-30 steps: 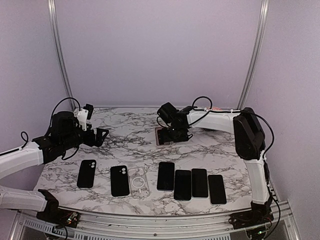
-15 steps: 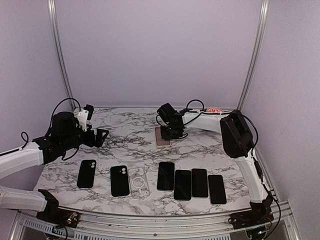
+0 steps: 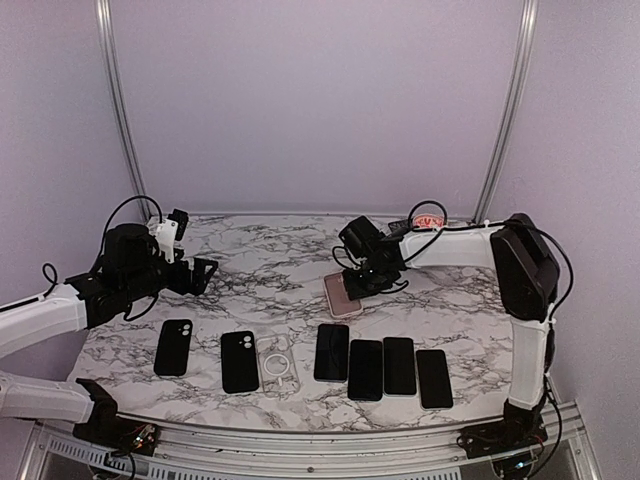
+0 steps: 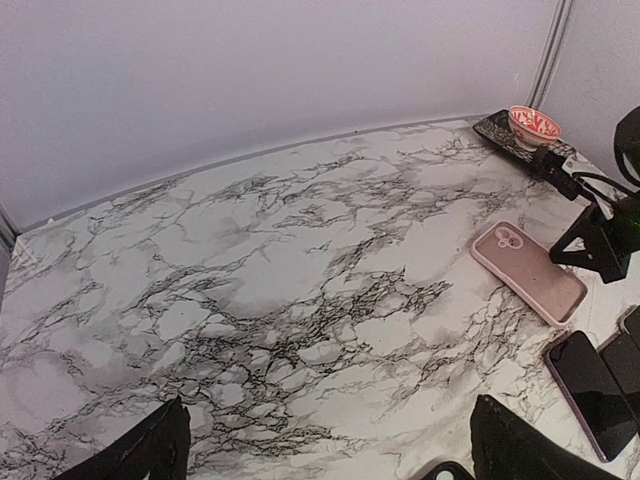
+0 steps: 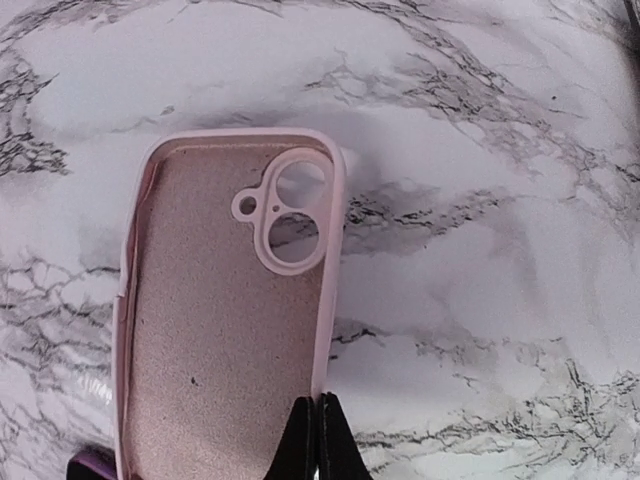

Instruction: Put the phone into the phone case

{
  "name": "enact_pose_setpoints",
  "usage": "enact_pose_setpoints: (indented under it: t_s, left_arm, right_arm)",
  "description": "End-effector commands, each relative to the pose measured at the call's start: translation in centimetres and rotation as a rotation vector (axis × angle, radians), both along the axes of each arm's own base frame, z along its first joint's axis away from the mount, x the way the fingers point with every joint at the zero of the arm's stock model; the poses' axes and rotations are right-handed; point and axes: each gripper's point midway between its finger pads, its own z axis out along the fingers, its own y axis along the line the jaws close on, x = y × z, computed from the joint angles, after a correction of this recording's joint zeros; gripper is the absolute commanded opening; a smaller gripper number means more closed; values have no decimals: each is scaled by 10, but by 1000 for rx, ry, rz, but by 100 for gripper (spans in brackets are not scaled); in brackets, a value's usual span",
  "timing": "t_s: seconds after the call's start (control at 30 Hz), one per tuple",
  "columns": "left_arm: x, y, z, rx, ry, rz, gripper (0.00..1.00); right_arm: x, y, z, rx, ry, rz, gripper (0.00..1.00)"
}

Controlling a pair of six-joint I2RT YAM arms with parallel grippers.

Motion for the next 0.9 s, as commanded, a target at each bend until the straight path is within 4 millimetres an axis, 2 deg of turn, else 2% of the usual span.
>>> enact_pose_setpoints:
  t_s: [0.0,0.17,0.27,0.37,0.5,0.57,0.7,0.77,0.8,0.87]
  left_arm:
    - [-3,-1,0,3,-7,-10,99]
    - [-6,-4,5,-13,-21,-31,99]
    - [-11,-12,12,-47,-37,-83,99]
    - [-19,-24,22,-100,-62,-157,99]
    - [-28,-34,27,-133,-67,-227,99]
    - [-27,-33,25,-130,-63,-221,99]
    - [-25,-31,23,-122,-61,-204,99]
    - [-25,-30,23,-120,-62,-199,99]
    - [-24,-29,23,-119,-64,-195,99]
    - [-24,-29,21,-116,-61,-188,99]
  right_arm:
    - [0,30,75,98,-222,235,0]
    - [-34,66,135,-5,-493,548,0]
    - [-55,82,151,-27,-590,646,0]
    - [-61,89,163,-43,-665,653,0]
    - [-53,92,169,34,-663,527,0]
    - [-45,91,165,79,-644,413,0]
    - [-24,68,134,63,-519,151,0]
    - [-15,42,106,34,-410,34,0]
    - [-6,20,88,14,-337,-39,0]
    - [-2,-12,61,-17,-226,-129,0]
